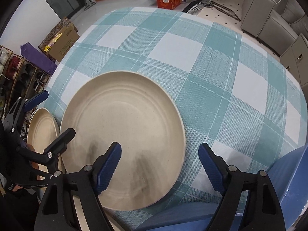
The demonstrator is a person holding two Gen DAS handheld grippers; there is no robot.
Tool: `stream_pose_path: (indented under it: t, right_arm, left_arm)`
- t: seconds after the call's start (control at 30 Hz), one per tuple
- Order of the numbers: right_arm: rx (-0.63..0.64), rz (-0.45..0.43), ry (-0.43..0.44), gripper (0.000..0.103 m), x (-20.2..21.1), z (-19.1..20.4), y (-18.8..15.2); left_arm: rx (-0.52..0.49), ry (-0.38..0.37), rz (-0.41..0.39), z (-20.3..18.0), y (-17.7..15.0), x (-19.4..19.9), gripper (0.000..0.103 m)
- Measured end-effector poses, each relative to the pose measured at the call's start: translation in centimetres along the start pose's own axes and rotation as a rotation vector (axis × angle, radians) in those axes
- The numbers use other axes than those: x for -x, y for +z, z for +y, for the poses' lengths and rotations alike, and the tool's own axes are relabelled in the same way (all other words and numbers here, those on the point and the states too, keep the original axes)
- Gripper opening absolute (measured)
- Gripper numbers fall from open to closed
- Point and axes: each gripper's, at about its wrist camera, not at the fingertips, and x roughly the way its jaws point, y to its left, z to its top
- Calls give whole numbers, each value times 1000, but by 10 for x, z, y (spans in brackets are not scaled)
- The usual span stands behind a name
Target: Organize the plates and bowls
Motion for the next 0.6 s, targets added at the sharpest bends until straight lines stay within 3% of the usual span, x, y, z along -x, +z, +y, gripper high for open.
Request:
stream_pose_path:
  t: [0.27,0.5,0.6]
  right_arm:
    - [5,43,2,76,-11,2,-2]
    - [6,60,24,64,-14,6,-1]
    - [8,62,20,63,-13,7,-1]
  left_arm:
    - [-31,-10,15,-8,-1,-3,102]
    - [-49,-33,19,-12,-1,-3,89]
    - [-48,-51,26,-13,-1,-3,85]
